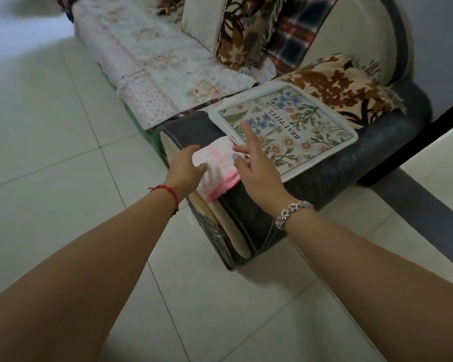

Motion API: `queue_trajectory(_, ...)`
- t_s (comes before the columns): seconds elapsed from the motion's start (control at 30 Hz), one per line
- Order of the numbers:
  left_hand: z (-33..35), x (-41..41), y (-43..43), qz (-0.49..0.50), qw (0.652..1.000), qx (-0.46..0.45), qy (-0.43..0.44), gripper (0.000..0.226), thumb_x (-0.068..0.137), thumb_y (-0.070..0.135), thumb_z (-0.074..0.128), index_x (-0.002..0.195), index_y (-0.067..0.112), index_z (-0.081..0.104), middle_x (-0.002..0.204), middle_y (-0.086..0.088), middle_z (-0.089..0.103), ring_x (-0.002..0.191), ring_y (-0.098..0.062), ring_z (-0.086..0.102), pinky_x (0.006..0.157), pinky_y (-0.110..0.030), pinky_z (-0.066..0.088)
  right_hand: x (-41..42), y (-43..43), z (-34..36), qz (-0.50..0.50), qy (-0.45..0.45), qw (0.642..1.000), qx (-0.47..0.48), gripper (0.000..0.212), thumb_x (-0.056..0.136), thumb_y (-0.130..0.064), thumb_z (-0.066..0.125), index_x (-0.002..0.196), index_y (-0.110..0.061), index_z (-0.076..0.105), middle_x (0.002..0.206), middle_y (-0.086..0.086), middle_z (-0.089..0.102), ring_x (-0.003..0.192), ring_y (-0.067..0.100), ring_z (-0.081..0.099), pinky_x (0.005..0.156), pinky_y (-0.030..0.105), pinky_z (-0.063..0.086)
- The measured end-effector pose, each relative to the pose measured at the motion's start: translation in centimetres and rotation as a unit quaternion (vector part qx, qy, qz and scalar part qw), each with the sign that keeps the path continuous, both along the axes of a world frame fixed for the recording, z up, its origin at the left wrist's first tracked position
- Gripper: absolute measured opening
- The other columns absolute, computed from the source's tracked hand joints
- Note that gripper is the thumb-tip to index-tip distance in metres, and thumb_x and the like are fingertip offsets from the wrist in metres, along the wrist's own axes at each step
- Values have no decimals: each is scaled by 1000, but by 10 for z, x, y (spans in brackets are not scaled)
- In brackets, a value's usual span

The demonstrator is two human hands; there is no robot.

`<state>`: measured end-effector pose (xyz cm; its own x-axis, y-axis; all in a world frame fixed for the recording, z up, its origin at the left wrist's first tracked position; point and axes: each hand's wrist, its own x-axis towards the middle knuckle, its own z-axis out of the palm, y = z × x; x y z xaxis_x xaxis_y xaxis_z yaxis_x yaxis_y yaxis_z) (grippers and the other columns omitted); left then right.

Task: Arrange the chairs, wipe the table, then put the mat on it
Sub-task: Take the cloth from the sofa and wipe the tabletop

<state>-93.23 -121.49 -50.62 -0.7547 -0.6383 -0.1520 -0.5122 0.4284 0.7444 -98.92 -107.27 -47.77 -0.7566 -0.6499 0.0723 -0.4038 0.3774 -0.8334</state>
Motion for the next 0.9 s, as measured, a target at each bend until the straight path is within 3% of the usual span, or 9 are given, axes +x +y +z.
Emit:
queue_trajectory(0.13,-42,-35,-31,-19,993,-18,-113,60,92,21,53,142,2,26,149,-16,30,136,-31,30,112,-38,28,-23,-23,-44,20,-16,999,43,64,97,-15,41,147,-29,5,139,8,44,116,11,49,90,21,36)
queue_trajectory(0.23,-57,-47,-38,17,986,-21,-165,60,86,38,58,134,7,37,138,-18,38,121,-36,45,97,-41,41,-34,-35,-63,31,-33,997,62,66,96,-12,42,148,-29,4,143,11,41,128,14,43,101,28,37)
queue_trajectory(0.3,-60,-49,-44,43,984,-49,-165,60,79,46,64,124,11,46,127,-13,47,112,-34,51,93,-41,47,-40,-42,-71,30,-20,995,88,68,95,-13,43,147,-30,3,139,13,46,121,21,50,101,37,42)
queue_trajectory(0.4,-59,-47,-48,37,992,-23,-118,38,77,39,68,101,14,53,100,-5,56,96,-27,56,82,-37,50,-46,-53,-81,16,22,993,118,72,93,-17,48,147,-31,2,132,14,51,110,27,56,92,47,47)
queue_trajectory(0.5,-54,-45,-44,15,998,54,-12,22,77,24,70,85,14,52,82,-1,53,76,-19,52,56,-24,44,-49,-60,-86,-2,47,990,134,76,91,-21,52,147,-31,2,128,13,50,110,27,54,91,46,47)
queue_trajectory(0.63,-39,-38,-33,3,987,141,76,23,75,24,73,81,13,53,75,4,53,70,-9,50,59,-24,47,-51,-60,-76,12,66,987,144,75,91,-14,50,147,-30,3,119,10,52,89,17,54,75,30,44)
queue_trajectory(0.73,-21,-31,-26,-16,978,177,111,21,76,12,68,71,19,49,72,5,50,67,-8,48,57,-20,44,-49,-54,-63,20,54,988,146,71,85,-10,55,143,-33,21,123,11,49,94,20,55,78,32,47)
queue_trajectory(0.83,1,-21,-21,-34,971,201,126,24,69,14,71,68,20,48,70,5,50,63,-5,47,50,-14,41,-44,-44,-44,5,63,984,166,51,78,-17,63,125,-23,44,109,7,46,93,25,54,75,34,48)
queue_trajectory(0.9,18,-12,-17,-27,969,202,138,13,59,16,59,67,20,49,68,4,50,64,-7,46,51,-15,40,-38,-38,-26,-2,98,978,186,42,73,-23,69,111,-18,51,103,4,38,95,23,49,73,29,42)
